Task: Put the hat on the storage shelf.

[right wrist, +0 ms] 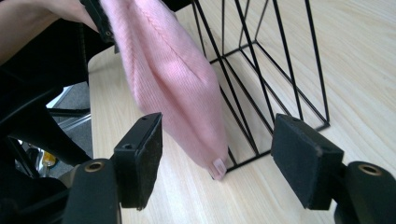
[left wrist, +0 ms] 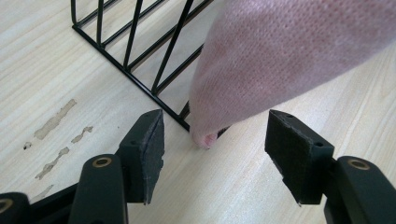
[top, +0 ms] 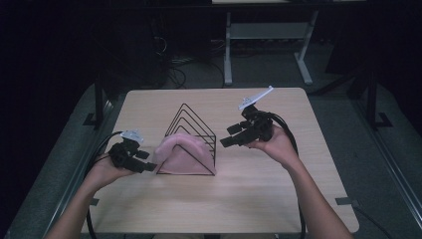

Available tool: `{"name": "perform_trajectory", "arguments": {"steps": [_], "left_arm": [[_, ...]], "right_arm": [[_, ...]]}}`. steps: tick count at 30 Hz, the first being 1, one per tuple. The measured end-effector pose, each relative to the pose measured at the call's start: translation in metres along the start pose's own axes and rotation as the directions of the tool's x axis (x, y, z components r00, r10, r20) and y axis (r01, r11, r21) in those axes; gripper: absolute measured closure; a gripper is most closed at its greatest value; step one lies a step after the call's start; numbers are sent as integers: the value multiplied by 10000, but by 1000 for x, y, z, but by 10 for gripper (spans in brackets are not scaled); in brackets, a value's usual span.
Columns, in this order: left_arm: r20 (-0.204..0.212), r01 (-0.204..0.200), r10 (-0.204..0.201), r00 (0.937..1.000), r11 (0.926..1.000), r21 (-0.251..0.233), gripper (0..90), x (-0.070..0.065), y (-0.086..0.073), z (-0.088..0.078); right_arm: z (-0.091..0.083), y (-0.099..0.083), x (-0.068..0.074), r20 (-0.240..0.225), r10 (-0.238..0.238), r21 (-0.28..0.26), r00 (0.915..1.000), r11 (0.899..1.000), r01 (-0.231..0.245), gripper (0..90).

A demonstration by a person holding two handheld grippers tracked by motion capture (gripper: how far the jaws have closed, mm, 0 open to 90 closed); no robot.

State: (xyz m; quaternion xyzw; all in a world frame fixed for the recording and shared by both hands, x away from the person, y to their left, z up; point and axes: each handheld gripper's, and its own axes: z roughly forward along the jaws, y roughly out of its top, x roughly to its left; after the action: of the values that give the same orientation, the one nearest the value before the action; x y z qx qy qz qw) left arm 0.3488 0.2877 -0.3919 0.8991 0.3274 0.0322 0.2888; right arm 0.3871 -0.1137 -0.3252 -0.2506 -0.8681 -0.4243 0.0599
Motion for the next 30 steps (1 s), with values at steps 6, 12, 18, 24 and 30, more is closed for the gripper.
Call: {"name": "perform_trajectory", "arguments": {"steps": [6,12,18,24,30], "left_arm": [[-18,81,-81,10000,9999,-109,350,-1,-2,0],[-12,-17,17,10000,9999,-128,327,-3,-1,1],[-45,-91,91,9999,9999,-142,309,-4,-2,-1],[-102,-8,7,9999,9999,-123,286,-6,-5,0],[-106,64,-67,9999,9997,-246,281,-8,-8,0]], "right_arm": [[-6,-12,-5,230,241,57,9994,9997,-243,319],[-12,-26,-10,469,490,108,9977,9987,-496,312],[-19,-43,-16,695,814,133,9943,9965,-825,303],[-26,-61,-20,948,1119,129,9892,9934,-1136,287],[-34,-80,-23,1170,1471,150,9822,9886,-1499,280]]}}
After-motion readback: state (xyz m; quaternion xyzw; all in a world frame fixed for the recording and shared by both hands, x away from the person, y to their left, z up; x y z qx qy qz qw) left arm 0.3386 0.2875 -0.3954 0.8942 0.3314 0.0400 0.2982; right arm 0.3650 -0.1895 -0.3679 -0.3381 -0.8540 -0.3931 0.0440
